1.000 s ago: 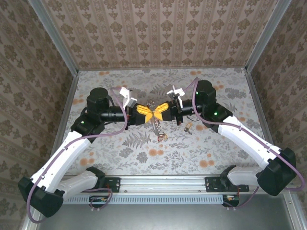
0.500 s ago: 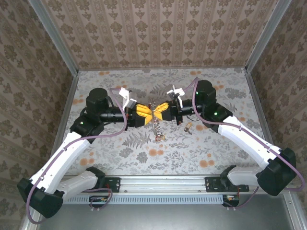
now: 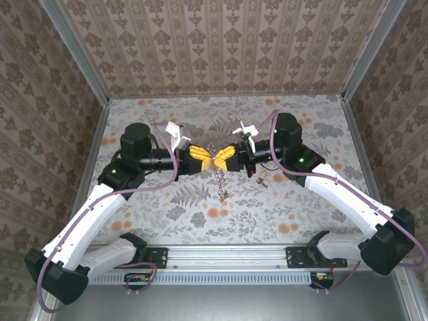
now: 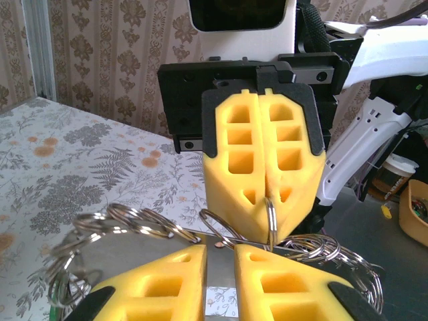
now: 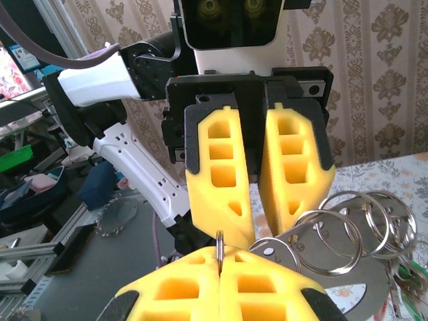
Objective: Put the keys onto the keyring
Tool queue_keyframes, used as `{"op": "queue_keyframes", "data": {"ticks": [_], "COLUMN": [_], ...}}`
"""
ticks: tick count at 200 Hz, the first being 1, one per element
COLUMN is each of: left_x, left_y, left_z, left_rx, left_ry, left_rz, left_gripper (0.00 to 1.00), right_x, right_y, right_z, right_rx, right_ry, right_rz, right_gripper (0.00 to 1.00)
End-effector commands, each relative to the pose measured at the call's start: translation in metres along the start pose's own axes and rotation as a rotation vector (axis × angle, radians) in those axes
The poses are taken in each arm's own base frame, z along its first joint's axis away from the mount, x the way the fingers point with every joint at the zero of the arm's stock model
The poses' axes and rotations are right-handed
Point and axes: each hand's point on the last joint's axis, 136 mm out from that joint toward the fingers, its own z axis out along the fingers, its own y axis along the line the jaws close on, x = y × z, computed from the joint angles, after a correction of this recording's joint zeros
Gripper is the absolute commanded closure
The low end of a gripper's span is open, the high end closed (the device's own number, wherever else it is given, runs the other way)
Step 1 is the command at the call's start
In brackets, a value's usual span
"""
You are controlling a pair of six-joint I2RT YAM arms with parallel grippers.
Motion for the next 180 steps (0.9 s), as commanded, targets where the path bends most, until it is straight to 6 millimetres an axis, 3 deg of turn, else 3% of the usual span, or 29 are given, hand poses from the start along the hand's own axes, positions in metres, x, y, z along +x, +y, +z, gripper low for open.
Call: {"op": "queue_keyframes", "data": {"ticks": [1,70,180], "left_x": [-0.01,-0.018,-0.032], "left_y": [-0.015,-0.032,-0.027], "left_z": [-0.006,-0.011,0.005], "left_rx": [0.026,0.073,0.098], "left_ry": [-0.017,-0.045,-0.076], "left_rz": [0.05,0.061,0.106], "left_gripper": [0.82,0.82,0.89], "right_x": [-0.018,-0.026,-0.019], "right_y": [0.004,0.003,-0.001], "right_z": [-0.003,-0.003,0.0], "right_rx": [0.008,-0.001,-0.005], "right_ry": [-0.049,-0.085,-0.066], "right_rz": [-0.064,-0.049,-0.036], "right_gripper": [1.0,1.0,1.0]}}
